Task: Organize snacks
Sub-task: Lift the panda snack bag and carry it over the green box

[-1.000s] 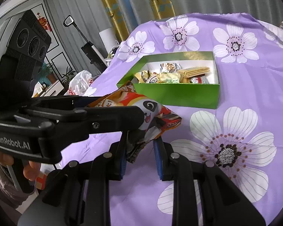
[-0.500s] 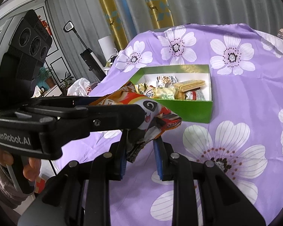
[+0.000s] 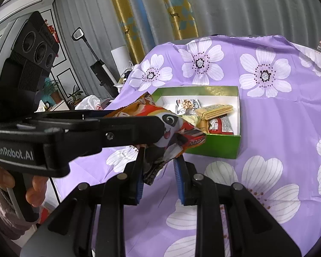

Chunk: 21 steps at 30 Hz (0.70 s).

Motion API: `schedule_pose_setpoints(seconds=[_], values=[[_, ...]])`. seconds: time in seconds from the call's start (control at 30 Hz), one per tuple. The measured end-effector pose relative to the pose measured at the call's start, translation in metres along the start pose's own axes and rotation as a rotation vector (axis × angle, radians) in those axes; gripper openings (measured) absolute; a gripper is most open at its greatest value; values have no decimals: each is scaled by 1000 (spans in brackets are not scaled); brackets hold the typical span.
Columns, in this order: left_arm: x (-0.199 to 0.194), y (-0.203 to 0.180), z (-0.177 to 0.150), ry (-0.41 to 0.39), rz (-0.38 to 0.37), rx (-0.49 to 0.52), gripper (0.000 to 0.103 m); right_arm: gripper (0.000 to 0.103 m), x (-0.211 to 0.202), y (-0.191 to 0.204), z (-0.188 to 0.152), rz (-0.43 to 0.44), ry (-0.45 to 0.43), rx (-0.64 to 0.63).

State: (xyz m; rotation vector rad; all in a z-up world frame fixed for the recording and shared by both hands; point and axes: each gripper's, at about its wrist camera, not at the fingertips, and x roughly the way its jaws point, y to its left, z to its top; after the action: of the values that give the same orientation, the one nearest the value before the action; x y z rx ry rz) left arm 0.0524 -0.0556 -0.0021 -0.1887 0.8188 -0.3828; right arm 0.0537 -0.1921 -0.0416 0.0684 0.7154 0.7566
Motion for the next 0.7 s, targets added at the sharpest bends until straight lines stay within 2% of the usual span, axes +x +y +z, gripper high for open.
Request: schedule_pose_setpoints(seconds=[0.27,0.7], values=[[7,11,16,-18,6,2,61,26,14,-4,16,-9,-7,-12],[30,51,51,-28,1,-55,61,26,55,-16,51,-28,4,-51]])
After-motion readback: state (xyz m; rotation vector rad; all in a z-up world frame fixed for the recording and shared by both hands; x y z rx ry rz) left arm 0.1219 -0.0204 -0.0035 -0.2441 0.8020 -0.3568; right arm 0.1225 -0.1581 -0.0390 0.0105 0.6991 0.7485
